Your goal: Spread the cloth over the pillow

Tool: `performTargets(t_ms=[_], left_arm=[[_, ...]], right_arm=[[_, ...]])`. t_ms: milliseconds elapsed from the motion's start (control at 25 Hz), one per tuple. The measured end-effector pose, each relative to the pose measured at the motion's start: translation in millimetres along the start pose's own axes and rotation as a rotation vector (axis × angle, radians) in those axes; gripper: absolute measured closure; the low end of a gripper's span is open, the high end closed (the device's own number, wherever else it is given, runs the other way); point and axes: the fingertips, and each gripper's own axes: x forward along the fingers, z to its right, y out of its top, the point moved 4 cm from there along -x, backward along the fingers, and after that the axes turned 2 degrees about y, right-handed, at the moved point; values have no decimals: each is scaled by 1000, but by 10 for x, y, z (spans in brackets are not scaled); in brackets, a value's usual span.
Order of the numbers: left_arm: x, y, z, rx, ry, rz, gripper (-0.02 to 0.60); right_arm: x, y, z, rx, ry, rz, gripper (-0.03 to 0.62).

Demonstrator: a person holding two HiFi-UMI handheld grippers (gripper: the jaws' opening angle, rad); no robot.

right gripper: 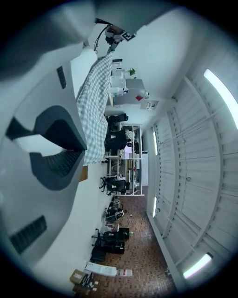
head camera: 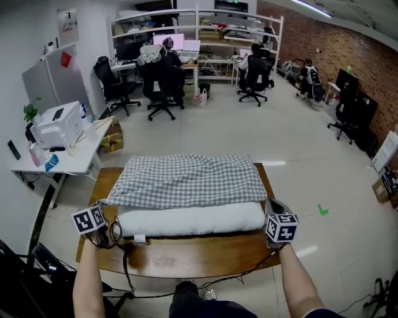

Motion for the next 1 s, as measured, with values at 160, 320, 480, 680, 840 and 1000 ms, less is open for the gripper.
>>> performTargets(t_ms=[160,320,480,680,840,1000], left_arm=[[-46,-53,-7,-11,3,-3,566],[-51,-33,-11,-2,1,-1,565],[-2,-87,-40,-4,8,-14,566],[59,-176,-51,-7,10,-33,565],[91,-205,-68,-4,6,-39,566],[99,-182,-61,-1,6,-39,566]], right_arm=[[86,-50,-35,-7,-7,-16,576],[165,-79,-79,17,7,-29,571],[351,-117,-131,59,55,-56,396],[607,-201,-58,78,36,-120,361],[745,-279,-15,113,36,-161,362],[793,-291,-84,91,79,-188,436]])
